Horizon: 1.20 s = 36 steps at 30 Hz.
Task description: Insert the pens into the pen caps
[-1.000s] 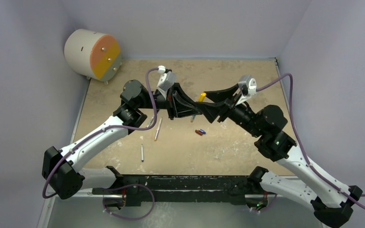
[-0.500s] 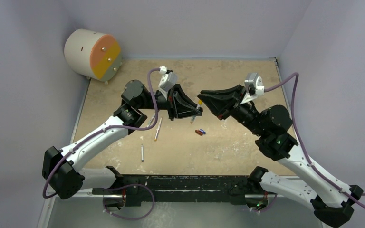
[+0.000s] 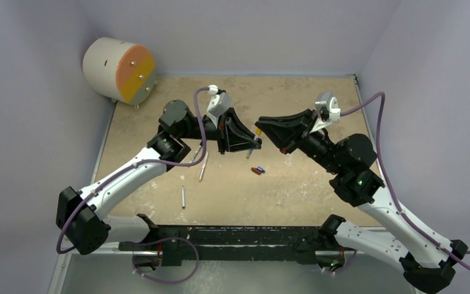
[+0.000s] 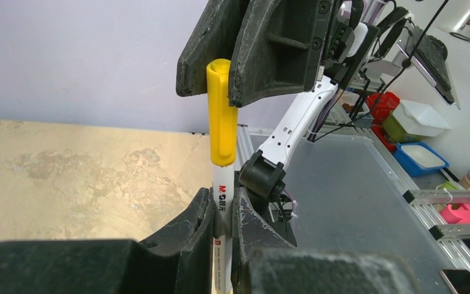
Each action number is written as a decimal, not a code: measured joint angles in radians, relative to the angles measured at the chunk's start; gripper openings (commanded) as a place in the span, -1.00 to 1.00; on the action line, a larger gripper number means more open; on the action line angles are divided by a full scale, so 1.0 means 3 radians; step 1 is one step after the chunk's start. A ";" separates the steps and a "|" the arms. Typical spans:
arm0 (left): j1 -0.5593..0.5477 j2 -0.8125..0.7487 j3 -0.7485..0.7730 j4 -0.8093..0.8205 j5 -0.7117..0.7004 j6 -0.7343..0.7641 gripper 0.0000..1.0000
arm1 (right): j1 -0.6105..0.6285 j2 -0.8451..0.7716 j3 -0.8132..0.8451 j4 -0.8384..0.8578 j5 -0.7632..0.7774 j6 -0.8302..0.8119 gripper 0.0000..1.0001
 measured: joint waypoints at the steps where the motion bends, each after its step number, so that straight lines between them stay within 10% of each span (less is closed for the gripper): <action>1: 0.0001 0.0009 0.0034 -0.0051 0.0005 0.0027 -1.00 | -0.0008 0.0000 0.0000 0.0003 -0.0023 0.0019 -1.00; 33: 0.0080 0.0206 0.0453 -0.0833 0.0423 0.0289 -1.00 | -0.0062 -0.0263 -0.0435 0.0291 0.0070 0.0364 -1.00; 36: -0.0010 0.0142 0.0234 -0.0596 0.0237 0.0210 -1.00 | -0.0028 -0.0346 -0.0347 0.0001 0.0209 0.0312 -0.58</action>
